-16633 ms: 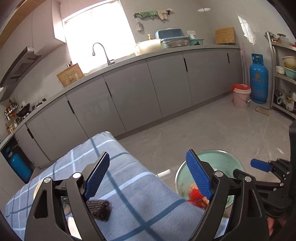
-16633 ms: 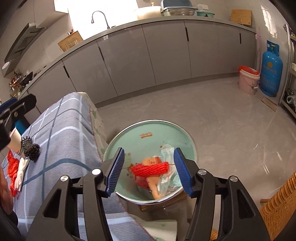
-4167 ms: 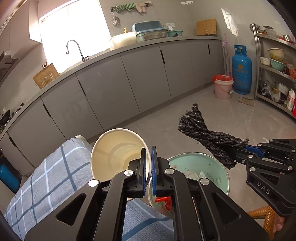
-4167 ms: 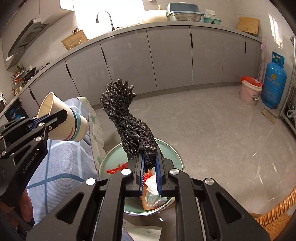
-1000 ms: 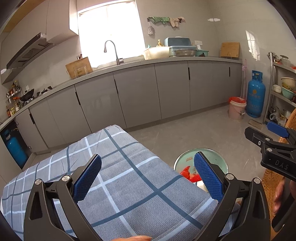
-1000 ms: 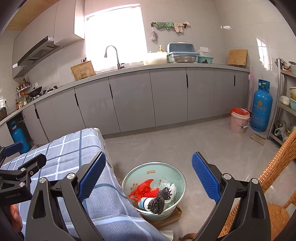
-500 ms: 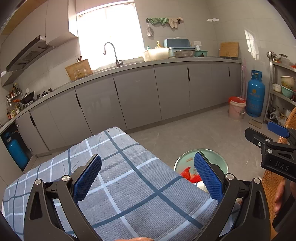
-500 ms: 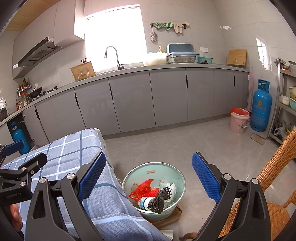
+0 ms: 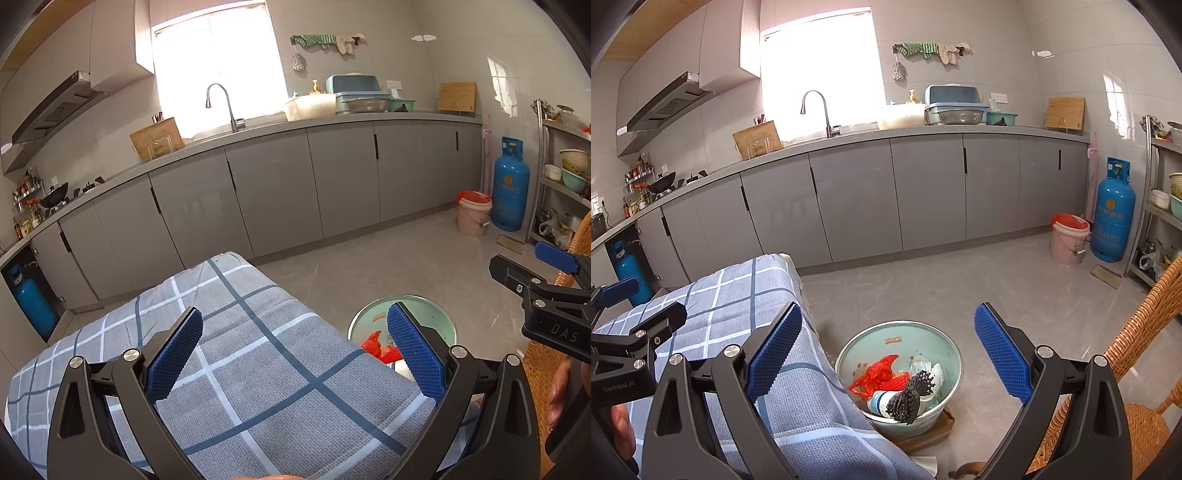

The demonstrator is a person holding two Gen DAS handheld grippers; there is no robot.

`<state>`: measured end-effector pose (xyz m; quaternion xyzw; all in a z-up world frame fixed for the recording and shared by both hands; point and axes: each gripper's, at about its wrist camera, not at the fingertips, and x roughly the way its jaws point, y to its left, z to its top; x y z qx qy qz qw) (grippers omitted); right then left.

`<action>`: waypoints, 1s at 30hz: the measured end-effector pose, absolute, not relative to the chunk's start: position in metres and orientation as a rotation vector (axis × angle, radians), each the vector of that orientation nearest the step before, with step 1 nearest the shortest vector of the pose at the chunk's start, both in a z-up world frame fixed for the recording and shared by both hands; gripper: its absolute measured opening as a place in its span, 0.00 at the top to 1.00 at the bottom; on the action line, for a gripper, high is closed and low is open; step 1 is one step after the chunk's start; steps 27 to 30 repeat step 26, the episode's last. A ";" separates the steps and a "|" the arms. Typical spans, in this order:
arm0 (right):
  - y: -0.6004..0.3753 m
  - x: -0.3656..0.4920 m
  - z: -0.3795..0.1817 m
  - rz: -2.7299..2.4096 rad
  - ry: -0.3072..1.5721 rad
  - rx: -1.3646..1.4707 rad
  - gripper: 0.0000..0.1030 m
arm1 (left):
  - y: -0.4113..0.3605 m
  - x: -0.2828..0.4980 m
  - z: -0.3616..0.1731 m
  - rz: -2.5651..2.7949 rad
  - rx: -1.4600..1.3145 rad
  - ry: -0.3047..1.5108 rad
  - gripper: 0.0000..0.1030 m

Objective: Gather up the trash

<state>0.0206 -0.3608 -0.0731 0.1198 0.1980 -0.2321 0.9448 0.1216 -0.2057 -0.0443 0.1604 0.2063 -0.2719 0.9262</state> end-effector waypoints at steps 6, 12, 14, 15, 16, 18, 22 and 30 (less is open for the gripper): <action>-0.361 0.020 -0.071 -0.473 0.400 0.242 0.09 | -0.205 0.122 -0.045 -0.554 0.329 0.422 0.04; -0.361 0.020 -0.071 -0.472 0.403 0.239 0.09 | -0.204 0.124 -0.047 -0.530 0.326 0.417 0.04; -0.360 0.020 -0.071 -0.470 0.406 0.238 0.09 | -0.202 0.123 -0.048 -0.516 0.328 0.410 0.04; -0.360 0.019 -0.072 -0.470 0.407 0.238 0.09 | -0.202 0.123 -0.048 -0.513 0.332 0.405 0.04; -0.360 0.019 -0.072 -0.469 0.408 0.239 0.09 | -0.202 0.123 -0.047 -0.512 0.333 0.401 0.04; -0.359 0.019 -0.074 -0.469 0.411 0.239 0.09 | -0.202 0.122 -0.047 -0.532 0.328 0.404 0.04; -0.359 0.017 -0.074 -0.472 0.415 0.235 0.09 | -0.202 0.123 -0.048 -0.534 0.330 0.426 0.04; -0.358 0.015 -0.075 -0.479 0.418 0.230 0.09 | -0.200 0.121 -0.048 -0.554 0.333 0.432 0.04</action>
